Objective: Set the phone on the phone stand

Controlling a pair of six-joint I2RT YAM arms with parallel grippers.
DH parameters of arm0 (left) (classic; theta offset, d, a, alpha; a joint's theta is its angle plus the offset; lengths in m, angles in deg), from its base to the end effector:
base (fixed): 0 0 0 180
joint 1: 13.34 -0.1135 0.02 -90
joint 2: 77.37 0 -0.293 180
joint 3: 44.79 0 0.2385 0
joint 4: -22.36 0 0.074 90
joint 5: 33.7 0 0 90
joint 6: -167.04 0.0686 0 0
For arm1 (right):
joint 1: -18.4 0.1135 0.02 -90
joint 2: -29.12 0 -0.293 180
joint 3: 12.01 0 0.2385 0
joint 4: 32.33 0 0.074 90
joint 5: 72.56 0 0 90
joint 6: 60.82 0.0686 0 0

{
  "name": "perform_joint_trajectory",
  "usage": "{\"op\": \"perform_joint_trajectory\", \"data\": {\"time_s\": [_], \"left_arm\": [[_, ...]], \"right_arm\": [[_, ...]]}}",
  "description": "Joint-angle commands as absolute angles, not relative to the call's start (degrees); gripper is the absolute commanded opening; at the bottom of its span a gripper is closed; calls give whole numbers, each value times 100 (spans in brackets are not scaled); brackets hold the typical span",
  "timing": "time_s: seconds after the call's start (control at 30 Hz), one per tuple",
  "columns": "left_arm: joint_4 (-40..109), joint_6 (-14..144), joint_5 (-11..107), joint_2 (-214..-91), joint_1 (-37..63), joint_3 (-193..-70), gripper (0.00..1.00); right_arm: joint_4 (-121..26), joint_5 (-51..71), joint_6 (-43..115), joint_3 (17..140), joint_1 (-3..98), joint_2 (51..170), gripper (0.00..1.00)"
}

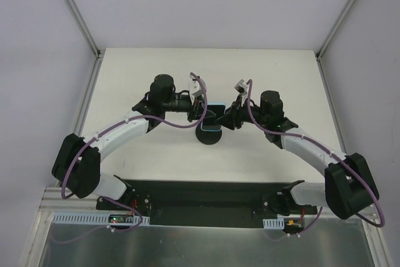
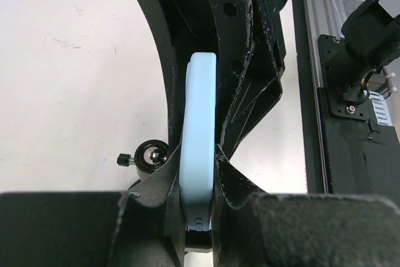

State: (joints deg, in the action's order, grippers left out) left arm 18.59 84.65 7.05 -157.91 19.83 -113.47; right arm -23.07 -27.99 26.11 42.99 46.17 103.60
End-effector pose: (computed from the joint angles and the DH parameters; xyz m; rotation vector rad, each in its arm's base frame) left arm 0.2418 -0.2201 0.3368 1.1916 1.3196 -1.0557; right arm 0.2309 0.1768 0.2946 -1.0260 1.4814 0.9996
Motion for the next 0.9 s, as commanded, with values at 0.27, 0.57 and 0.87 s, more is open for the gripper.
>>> {"op": "perform_joint_trajectory", "data": {"time_s": [0.27, 0.57, 0.87], "left_arm": [[1427, 8944, 1956, -16263, 2252, -11306, 0], [1233, 8495, 1570, -16008, 2252, -11043, 0], [952, 7977, 1972, -15867, 2041, -10876, 0]], "right_arm": [[-1905, -375, 4413, 3940, 5715, 9064, 0], [-2816, -1119, 3122, 4255, 5506, 9144, 59], [-4021, -340, 2496, 4036, 5102, 7862, 100]]}}
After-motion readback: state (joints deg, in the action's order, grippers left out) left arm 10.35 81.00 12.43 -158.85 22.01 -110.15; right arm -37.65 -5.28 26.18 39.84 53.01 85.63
